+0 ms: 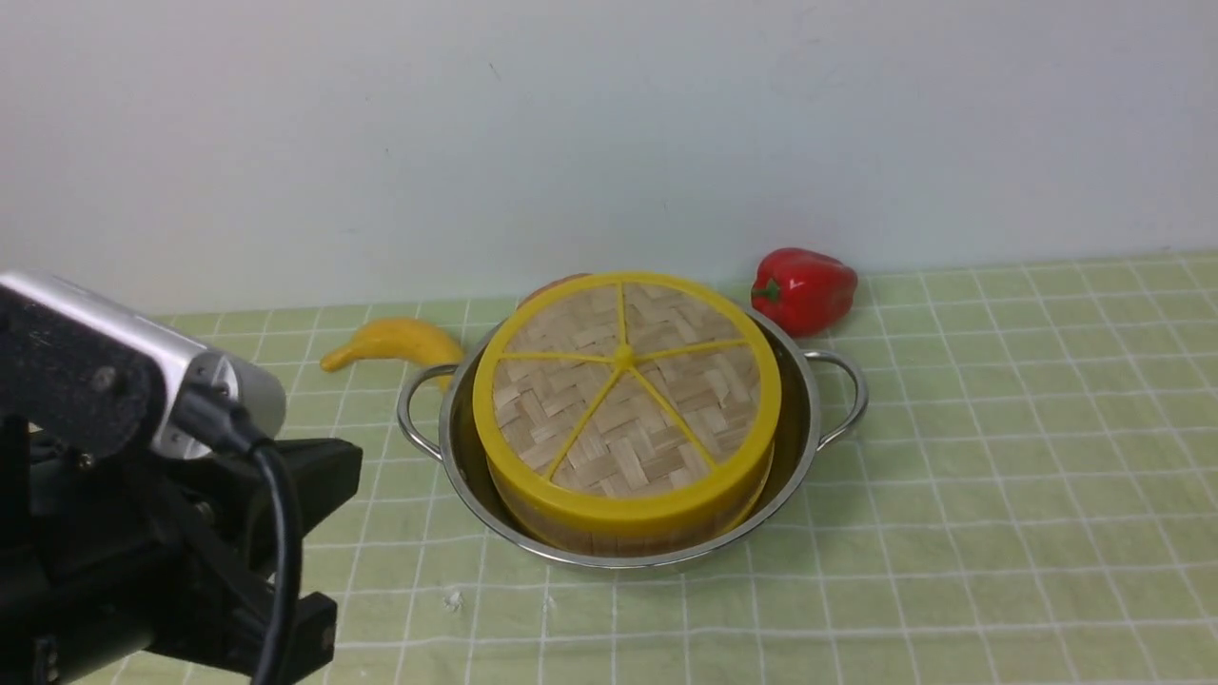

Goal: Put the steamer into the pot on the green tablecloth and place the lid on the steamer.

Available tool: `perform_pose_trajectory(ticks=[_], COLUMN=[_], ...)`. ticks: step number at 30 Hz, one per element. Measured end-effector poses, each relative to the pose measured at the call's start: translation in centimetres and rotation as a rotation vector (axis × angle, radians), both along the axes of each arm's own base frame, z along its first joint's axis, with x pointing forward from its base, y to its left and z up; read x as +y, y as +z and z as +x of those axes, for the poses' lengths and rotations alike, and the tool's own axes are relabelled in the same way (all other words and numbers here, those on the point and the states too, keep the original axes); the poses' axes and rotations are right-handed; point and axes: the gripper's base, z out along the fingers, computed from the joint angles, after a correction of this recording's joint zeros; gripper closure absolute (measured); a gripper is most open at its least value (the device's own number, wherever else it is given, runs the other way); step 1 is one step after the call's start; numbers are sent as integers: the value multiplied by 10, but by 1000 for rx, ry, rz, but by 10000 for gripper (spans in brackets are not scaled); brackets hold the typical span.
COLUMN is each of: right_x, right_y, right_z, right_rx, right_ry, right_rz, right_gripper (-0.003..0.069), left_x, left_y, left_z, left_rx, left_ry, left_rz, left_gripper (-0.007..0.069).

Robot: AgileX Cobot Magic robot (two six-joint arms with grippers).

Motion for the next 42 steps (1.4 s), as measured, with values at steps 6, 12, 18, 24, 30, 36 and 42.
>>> perform_pose_trajectory(ticks=[6,12,18,24,30,36,42], right_x=[5,8,11,12,13,13,13], right_y=[-1,-1,0,0,0,0,0], right_z=[-2,-3,-4,-4,-4,-4,-4], right_rx=[24,36,45,50,50,50,50], right_ry=[45,70,95,105,106,106,106], right_rz=[62,95,131,145,146,146,146], right_gripper=[616,582,541,515,494,479,467], left_x=[24,67,92,96,96,96,96], left_y=[-11,-60,-123,-152,-154,-154,-154], left_z=[1,-23,-60,-71,-71,-71,-71], left_rx=[-161,-198,-281,-321,-312,-306,-307], left_ry=[78,343,620,692,698,699,699], left_rz=[154,150,146,163,168,169,169], left_gripper=[633,613,602,590,580,561,555])
